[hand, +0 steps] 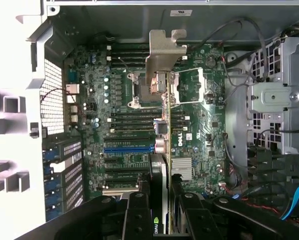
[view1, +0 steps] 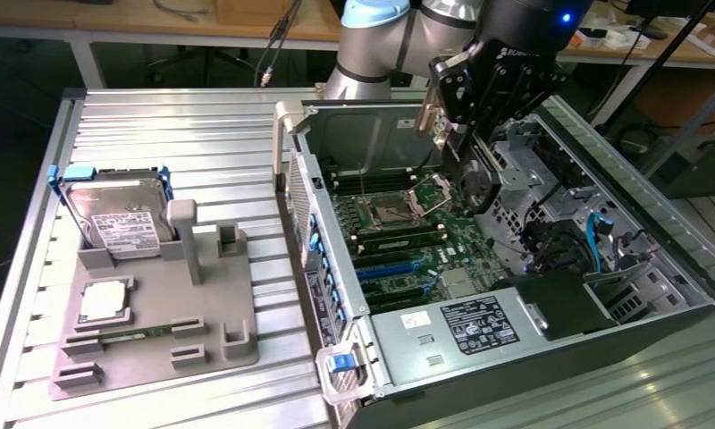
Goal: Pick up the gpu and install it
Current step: 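Insert the gpu into the slot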
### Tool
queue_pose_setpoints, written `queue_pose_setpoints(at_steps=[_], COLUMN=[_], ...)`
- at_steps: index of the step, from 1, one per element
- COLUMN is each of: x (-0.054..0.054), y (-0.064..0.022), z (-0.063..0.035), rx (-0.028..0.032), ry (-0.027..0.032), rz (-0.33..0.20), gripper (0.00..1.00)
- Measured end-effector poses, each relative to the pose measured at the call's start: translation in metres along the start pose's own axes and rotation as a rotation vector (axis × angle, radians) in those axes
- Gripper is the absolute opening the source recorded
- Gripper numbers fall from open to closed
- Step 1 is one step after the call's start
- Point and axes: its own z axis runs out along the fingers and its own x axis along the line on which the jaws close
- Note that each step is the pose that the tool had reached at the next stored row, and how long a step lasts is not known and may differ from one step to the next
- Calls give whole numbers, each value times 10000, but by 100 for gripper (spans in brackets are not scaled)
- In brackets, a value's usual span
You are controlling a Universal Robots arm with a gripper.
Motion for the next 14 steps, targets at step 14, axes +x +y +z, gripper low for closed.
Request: queue_pose_setpoints(at_steps=[14], x=[0], y=[0], z=[0], rx=[-13], ry=[13], rz=[-270], gripper=[27])
